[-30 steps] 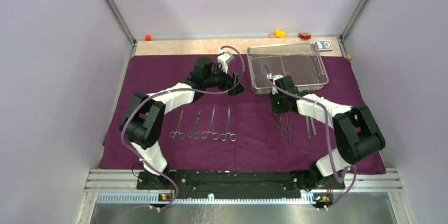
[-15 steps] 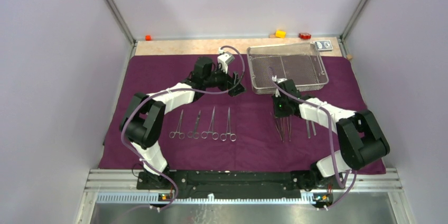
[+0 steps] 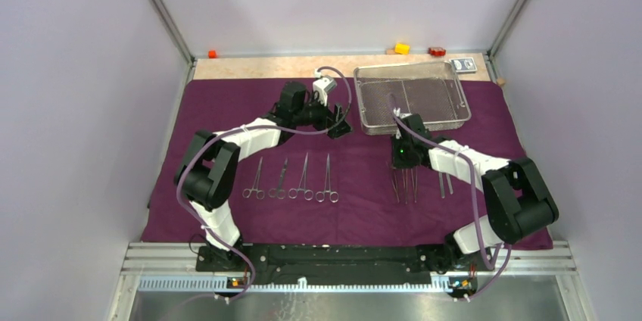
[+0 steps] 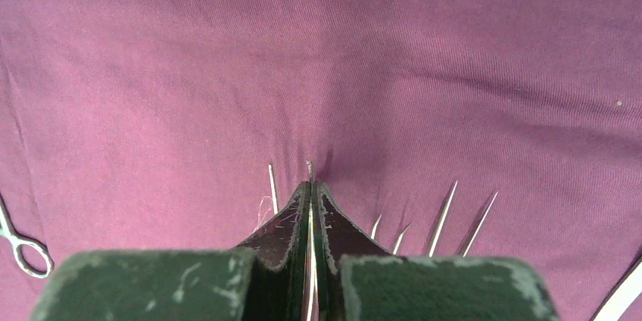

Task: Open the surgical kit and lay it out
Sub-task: Place the medical item in the surgical kit.

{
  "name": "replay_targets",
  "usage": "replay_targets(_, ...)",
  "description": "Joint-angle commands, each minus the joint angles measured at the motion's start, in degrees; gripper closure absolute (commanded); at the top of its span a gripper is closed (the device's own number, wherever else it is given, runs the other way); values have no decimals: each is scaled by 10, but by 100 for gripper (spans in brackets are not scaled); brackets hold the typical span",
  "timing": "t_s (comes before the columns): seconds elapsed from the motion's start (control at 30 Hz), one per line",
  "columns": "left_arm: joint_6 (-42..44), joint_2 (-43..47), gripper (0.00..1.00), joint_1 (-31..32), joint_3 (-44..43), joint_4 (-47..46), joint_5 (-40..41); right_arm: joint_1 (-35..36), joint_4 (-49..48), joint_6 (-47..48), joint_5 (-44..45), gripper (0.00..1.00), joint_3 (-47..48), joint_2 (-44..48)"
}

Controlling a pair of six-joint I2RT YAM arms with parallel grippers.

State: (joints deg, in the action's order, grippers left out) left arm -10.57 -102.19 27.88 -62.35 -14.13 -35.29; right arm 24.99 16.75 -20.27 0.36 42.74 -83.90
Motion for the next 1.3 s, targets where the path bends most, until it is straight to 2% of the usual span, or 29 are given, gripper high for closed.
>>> replay_targets(0.0, 0, -2, 1, 2, -22, -8, -9, 0, -5, -17, -2, 100, -1, -3)
replay_targets(0.27, 0, 1, 1, 2, -20, -8, -10, 0, -13, -11, -2, 100, -13, 7)
replay_targets(0.37, 0, 1, 1, 2, -20, -8, -10, 0, -16, -7, -2, 95, -16, 11)
replay_targets(0.57, 1, 3, 1, 2, -19, -8, -10, 0, -20, -4, -18, 92, -19, 17)
replay_targets(1.03, 6, 17, 1, 2, -19, -3, -4, 0, -19, 34, -19, 67, 2, 94)
replay_targets(1.27, 28, 46, 1, 1, -32, 30, 25, -13, -6, 92, -6, 51, 66, 128)
